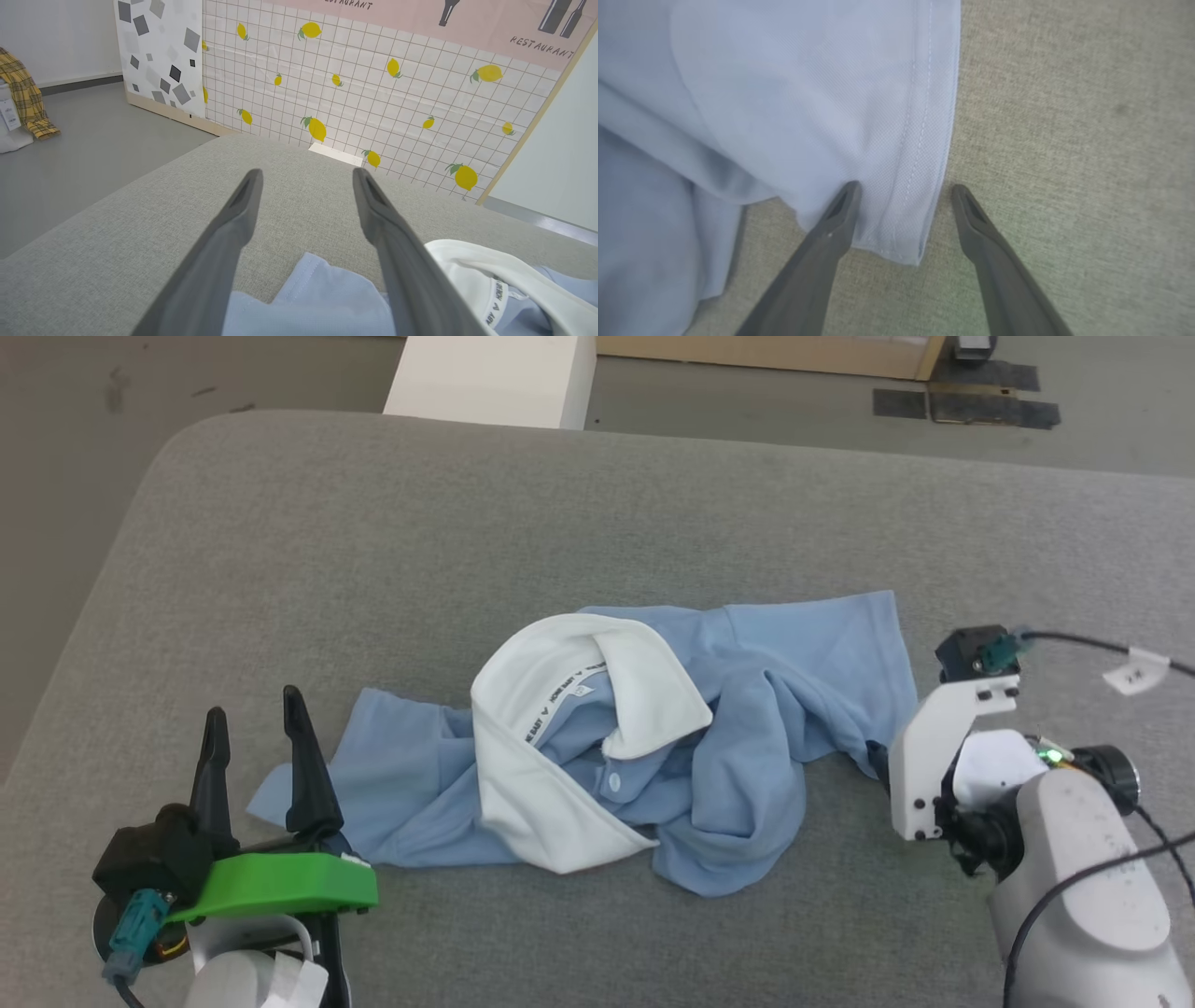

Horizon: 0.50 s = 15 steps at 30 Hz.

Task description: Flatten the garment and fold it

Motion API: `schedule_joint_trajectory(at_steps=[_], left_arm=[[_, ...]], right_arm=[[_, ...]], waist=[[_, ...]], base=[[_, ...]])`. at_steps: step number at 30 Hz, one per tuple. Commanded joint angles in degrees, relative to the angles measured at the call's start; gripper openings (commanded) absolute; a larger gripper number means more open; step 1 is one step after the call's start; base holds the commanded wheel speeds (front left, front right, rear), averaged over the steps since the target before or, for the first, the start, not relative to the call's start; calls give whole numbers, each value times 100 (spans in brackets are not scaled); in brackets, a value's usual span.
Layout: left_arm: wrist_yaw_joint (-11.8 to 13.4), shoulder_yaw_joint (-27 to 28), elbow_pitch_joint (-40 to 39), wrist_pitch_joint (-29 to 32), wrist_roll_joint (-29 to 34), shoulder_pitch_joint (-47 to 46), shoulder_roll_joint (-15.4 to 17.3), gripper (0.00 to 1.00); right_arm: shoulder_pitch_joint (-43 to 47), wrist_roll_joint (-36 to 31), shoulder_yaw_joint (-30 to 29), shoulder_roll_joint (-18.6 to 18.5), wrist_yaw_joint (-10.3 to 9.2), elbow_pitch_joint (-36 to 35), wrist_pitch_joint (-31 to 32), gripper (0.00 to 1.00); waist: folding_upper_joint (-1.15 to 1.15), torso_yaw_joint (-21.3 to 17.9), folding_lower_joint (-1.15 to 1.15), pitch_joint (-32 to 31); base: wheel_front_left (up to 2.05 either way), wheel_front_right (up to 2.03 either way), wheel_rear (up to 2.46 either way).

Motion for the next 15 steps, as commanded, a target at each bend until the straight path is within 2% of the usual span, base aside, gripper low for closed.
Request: schedule_joint_trajectory(at_steps=[1, 2, 3, 4, 9, 10, 15], left_arm=[[-52, 35, -30, -26, 118, -83, -28, 100], [-99, 70, -29, -26, 126, -89, -38, 100], [-139, 104, -17, -26, 128, -95, -44, 100], [-180, 140, 0, -26, 141, -99, -49, 100], [-260, 151, 87, -27, 121, -68, -59, 100], [-212, 53, 115, -27, 97, 10, -60, 100], [-255, 53, 194, -27, 137, 120, -61, 100]], right_arm=[[-19, 4, 43, -3, -8, 132, 318, 93], [-26, 13, 54, -17, -8, 154, 531, 47], [-33, 33, 66, -26, -8, 140, 652, 21], [-47, 74, 80, -40, -8, 73, 692, 0], [-13, -165, -140, -267, -8, -380, -281, 0], [178, -380, -382, -407, -8, -573, -777, 0], [693, -614, -949, -571, -8, -1030, -1049, 0]], waist=[[0, 77, 0, 55], [0, 82, 0, 49], [0, 82, 0, 43], [0, 76, 0, 31], [0, 4, 0, -90], [0, -74, 0, -216], [0, -244, 0, -399]], base=[[0, 0, 0], [0, 0, 0], [0, 0, 0], [0, 0, 0], [0, 0, 0], [0, 0, 0], [0, 0, 0]])
